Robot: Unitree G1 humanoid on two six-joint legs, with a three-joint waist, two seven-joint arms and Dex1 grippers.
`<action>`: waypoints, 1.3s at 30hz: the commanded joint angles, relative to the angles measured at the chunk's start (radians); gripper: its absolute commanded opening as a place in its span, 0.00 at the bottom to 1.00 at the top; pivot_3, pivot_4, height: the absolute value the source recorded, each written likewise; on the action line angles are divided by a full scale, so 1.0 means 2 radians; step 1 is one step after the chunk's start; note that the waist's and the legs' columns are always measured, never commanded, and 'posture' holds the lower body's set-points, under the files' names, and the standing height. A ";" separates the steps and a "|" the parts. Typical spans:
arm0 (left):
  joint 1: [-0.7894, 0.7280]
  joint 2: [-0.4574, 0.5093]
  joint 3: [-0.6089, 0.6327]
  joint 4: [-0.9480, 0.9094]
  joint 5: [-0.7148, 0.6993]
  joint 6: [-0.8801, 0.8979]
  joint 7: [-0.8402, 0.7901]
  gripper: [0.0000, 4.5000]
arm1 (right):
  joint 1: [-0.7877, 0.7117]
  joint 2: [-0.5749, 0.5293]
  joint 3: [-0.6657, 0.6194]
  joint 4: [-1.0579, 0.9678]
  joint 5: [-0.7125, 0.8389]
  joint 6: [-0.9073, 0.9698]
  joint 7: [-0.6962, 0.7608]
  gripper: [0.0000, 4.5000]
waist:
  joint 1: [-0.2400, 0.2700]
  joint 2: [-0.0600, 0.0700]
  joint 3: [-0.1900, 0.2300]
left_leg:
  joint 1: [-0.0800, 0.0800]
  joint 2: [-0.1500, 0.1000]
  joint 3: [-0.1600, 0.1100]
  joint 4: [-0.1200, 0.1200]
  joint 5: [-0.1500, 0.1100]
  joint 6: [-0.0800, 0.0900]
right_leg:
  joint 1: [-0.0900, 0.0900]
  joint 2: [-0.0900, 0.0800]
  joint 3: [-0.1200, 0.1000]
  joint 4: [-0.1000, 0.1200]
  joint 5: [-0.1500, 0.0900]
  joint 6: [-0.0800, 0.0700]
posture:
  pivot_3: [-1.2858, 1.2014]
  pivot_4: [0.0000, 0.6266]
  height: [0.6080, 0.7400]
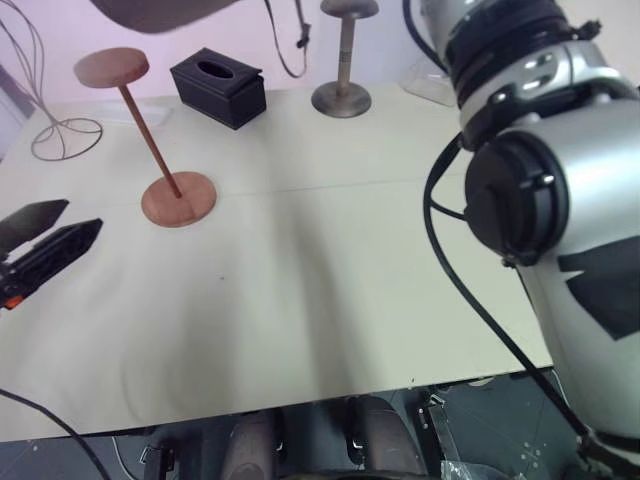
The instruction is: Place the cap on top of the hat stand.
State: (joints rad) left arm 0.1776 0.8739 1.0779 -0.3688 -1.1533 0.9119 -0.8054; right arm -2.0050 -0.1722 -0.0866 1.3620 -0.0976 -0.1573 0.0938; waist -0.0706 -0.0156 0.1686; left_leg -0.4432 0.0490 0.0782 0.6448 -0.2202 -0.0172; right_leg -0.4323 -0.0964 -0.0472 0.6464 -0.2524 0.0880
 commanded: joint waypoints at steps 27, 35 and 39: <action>0.090 0.012 0.127 0.014 -0.039 -0.022 0.010 1.00 | 0.151 0.145 0.061 -0.035 -0.062 -0.135 -0.004 0.01 | -0.002 -0.005 -0.001 | 0.000 0.001 -0.001 -0.001 -0.001 -0.002 | -0.001 -0.002 0.000 0.001 -0.001 -0.003 | 0.52 0.24 1.00; 0.060 0.045 0.101 0.048 -0.022 -0.024 0.001 1.00 | 0.278 0.146 0.144 -0.104 -0.135 -0.248 -0.066 0.01 | -0.001 -0.005 -0.001 | 0.000 0.001 0.000 -0.001 0.000 -0.002 | -0.001 -0.001 0.000 0.001 -0.001 -0.003 | 0.52 0.24 1.00; 0.046 0.058 0.090 0.060 -0.018 -0.021 -0.006 1.00 | 0.348 0.149 0.168 -0.138 -0.155 -0.267 -0.098 0.01 | 0.000 -0.005 -0.001 | 0.000 0.001 -0.001 -0.001 0.000 -0.002 | -0.001 -0.001 0.000 0.001 -0.001 -0.002 | 0.52 0.24 1.00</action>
State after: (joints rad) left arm 0.2812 0.9645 1.2482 -0.2505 -1.1937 0.8830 -0.8054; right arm -1.3221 0.1216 0.2397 1.1535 -0.3950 -0.6582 -0.0666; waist -0.0706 -0.0252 0.1669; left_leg -0.4433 0.0505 0.0774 0.6431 -0.2204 -0.0218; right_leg -0.4343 -0.0980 -0.0476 0.6478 -0.2538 0.0845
